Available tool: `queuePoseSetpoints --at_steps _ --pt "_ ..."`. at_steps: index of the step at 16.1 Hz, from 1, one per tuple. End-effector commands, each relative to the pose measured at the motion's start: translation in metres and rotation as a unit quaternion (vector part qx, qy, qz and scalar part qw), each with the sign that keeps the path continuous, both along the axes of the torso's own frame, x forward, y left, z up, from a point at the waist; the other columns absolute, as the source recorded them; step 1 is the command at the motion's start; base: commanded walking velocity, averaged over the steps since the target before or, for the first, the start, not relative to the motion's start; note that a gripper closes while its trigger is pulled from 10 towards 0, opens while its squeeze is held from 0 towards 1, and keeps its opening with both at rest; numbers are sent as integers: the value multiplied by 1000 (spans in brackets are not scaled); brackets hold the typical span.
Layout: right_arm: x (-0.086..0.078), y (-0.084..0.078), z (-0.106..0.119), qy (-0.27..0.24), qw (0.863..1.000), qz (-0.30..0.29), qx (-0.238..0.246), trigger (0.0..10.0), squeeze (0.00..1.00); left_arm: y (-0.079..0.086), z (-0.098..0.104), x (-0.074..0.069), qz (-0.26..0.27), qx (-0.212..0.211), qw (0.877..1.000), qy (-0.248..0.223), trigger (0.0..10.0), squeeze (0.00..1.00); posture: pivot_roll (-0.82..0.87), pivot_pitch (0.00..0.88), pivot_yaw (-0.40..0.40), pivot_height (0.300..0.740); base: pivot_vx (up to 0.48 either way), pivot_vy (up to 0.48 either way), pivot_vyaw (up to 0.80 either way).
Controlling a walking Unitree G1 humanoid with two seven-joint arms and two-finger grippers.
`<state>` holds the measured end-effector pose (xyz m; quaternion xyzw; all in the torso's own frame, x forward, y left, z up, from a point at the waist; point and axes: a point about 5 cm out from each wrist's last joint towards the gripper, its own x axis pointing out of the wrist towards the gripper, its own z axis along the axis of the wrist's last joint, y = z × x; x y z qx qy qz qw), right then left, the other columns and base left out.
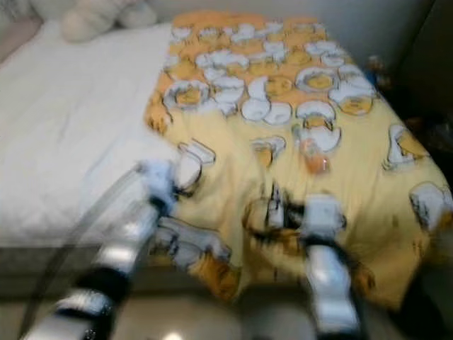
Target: Clean up the room
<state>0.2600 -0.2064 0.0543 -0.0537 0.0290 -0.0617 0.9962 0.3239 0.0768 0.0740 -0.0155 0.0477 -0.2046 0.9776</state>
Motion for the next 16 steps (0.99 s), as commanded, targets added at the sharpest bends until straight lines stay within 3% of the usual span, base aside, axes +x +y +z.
queuePoseSetpoints --at_steps 1,6,11,14,15,16 --pt "5 10 5 -14 1000 13 11 10000 0 15 2 4 24 6 1000 -3 10000 0 -67 0 51 740 247 -409 0" --pt "5 10 6 -11 1000 16 6 10000 0 16 2 3 33 8 999 -6 10000 0 -54 0 45 740 247 -409 527" --pt "5 14 1 4 1000 18 11 10000 0 23 5 5 52 17 998 -13 10000 0 -48 0 50 740 276 -382 0" --pt "12 21 1 13 999 39 20 10000 0 32 5 6 80 48 995 -23 10000 0 -35 0 44 740 160 0 0" --pt "15 28 2 20 997 65 33 10000 0 36 8 7 80 13 997 -14 10000 0 -33 0 48 740 0 0 0" --pt "16 29 1 23 997 68 36 10000 0 38 8 7 83 8 996 -10 10000 0 -33 0 49 740 0 424 0"
